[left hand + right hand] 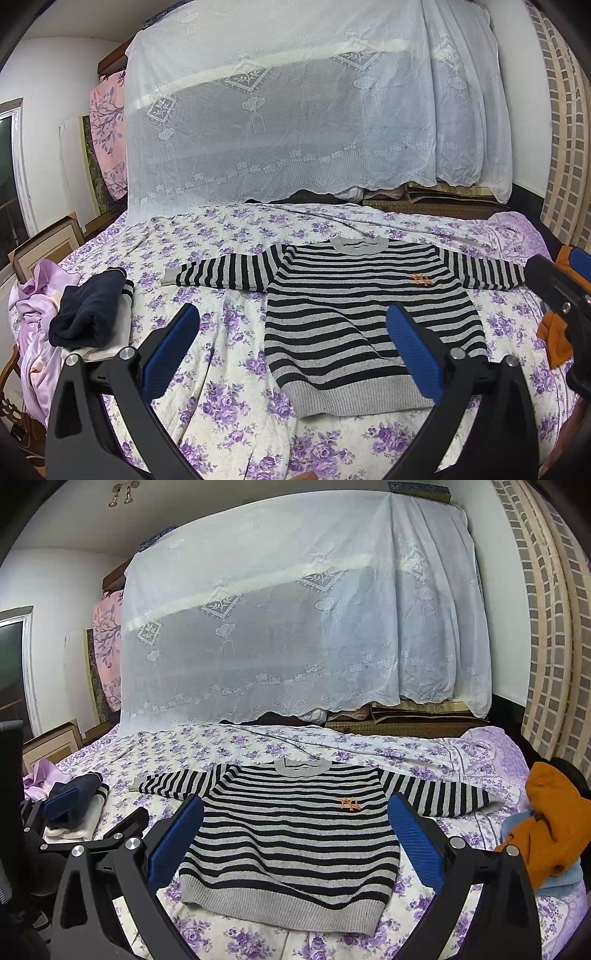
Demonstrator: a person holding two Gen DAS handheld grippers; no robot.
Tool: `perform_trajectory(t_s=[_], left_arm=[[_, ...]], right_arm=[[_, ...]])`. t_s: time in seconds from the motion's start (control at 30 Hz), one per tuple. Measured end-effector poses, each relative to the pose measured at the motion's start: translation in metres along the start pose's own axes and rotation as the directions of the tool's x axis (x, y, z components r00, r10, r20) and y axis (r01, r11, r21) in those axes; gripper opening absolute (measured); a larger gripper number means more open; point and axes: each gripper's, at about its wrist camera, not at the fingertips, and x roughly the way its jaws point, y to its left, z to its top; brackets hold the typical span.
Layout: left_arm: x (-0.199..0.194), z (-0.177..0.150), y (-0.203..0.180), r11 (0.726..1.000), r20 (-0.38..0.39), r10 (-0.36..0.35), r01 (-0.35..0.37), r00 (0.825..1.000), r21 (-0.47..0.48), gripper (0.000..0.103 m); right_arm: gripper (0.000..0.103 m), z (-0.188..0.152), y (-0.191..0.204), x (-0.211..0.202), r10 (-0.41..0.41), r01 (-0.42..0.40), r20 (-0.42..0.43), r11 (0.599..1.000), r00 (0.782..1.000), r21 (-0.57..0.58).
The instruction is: Fold small clothes
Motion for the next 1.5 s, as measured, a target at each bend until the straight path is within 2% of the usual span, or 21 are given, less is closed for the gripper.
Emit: perform_trajectory(t_s=[0.77,0.97,1.0,1.13,1.23,1.3,1.37,1.5], left_arm=[[0.002,-0.002,0.003,1.000,-0.002,0.000,0.000,1.000,0.000,0.099],[0.008,-0.013,0.010,1.000,-0.012,-0.005,0.005,1.000,0.000,0.099],[0.009,-0.011,-0.002,1.000,-0.017,-0.008,0.008,1.000,0.001,0.099],[0.020,-0.009,-0.005,0.999,-0.039,-0.034,0.034,0.999,-0.005,0.099],[0.039,-0.012,-0.006,0.997,-0.035,-0.081,0.081,0.996,-0.015,0.099],[0.057,-0.017,-0.007,0.995,-0.034,-0.099,0.099,0.994,-0.019,0.099],[0.080,-0.019,-0.008,0.993,-0.052,-0.114,0.113,0.992,-0.022,0.099],[0.140,-0.012,-0.018,0.992,-0.204,-0.125,0.128,0.971,0.000,0.099]], right_arm=[[0.100,0.000,-0.001,0.000,0.000,0.000,0.000,1.000,1.000,0.000],[0.100,0.001,-0.002,0.003,-0.008,0.008,-0.001,1.000,1.000,0.008],[0.100,0.000,-0.003,0.005,-0.010,0.010,-0.002,1.000,1.000,0.012],[0.100,-0.006,-0.014,0.017,0.009,-0.009,0.012,0.999,1.000,0.051],[0.100,-0.021,-0.038,0.033,0.067,-0.073,0.061,0.992,0.996,0.104],[0.100,-0.031,-0.067,0.052,0.100,-0.111,0.068,0.977,0.993,0.180],[0.100,-0.040,-0.104,0.075,0.077,-0.081,0.026,0.952,0.997,0.294],[0.098,-0.058,-0.184,0.116,0.011,0.030,-0.076,0.861,0.997,0.508]])
